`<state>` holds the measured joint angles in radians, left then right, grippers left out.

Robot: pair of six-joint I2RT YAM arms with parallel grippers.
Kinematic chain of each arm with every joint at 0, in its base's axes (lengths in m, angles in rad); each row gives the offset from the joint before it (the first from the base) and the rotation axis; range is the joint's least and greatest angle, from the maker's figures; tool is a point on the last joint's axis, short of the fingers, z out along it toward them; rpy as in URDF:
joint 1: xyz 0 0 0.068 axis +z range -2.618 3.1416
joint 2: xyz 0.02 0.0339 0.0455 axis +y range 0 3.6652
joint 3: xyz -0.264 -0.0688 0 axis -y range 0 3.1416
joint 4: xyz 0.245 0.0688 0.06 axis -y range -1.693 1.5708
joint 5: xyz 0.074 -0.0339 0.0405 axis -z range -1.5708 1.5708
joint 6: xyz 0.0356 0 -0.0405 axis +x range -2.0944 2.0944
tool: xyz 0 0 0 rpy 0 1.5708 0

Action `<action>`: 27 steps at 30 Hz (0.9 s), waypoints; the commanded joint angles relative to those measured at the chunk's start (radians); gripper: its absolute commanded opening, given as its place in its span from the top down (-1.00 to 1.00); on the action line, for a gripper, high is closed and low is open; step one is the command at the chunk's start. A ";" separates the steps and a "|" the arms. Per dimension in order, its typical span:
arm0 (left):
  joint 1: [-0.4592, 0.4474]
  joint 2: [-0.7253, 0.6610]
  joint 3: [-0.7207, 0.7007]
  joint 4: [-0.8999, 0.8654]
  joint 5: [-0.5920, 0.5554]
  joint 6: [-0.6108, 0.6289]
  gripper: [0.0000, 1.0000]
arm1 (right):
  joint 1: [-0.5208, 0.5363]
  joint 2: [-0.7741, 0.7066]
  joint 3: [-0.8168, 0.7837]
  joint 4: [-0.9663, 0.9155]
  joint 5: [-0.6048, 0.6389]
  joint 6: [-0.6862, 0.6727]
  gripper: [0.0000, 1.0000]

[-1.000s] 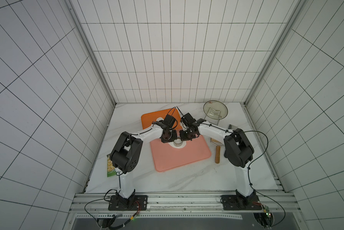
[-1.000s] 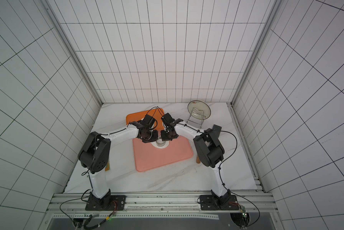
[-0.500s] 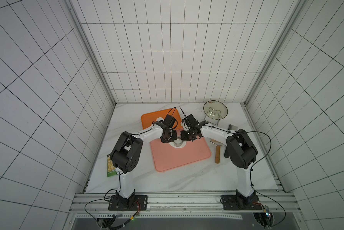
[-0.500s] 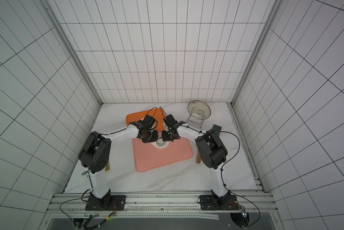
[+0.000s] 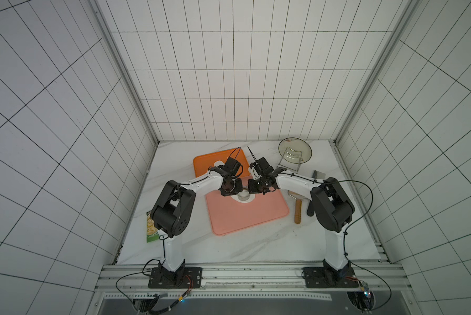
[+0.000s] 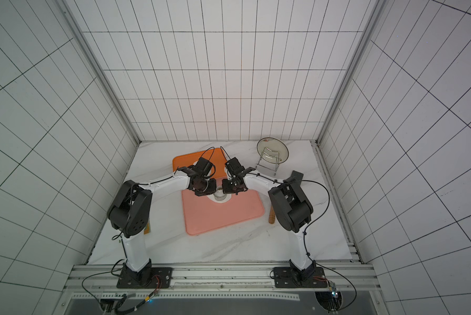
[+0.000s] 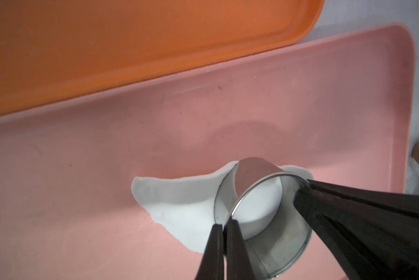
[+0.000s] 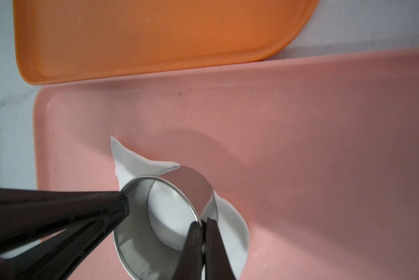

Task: Roll out the dumpling wrappers from the dough
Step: Press the dumpling wrapper on the work surface.

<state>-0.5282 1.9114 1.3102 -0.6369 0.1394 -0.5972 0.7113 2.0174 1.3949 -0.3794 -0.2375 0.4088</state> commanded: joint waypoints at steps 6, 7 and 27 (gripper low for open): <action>0.011 0.062 -0.024 -0.174 -0.046 -0.015 1.00 | -0.019 0.066 -0.029 -0.191 0.058 0.039 1.00; 0.012 0.061 -0.019 -0.176 -0.045 -0.014 1.00 | -0.019 0.067 -0.024 -0.194 0.057 0.040 1.00; 0.022 0.106 -0.027 -0.182 -0.055 -0.006 1.00 | -0.028 0.116 -0.036 -0.186 0.035 0.050 1.00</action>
<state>-0.5243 1.9289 1.3460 -0.6846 0.1505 -0.5930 0.7082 2.0308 1.4269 -0.4210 -0.2481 0.4168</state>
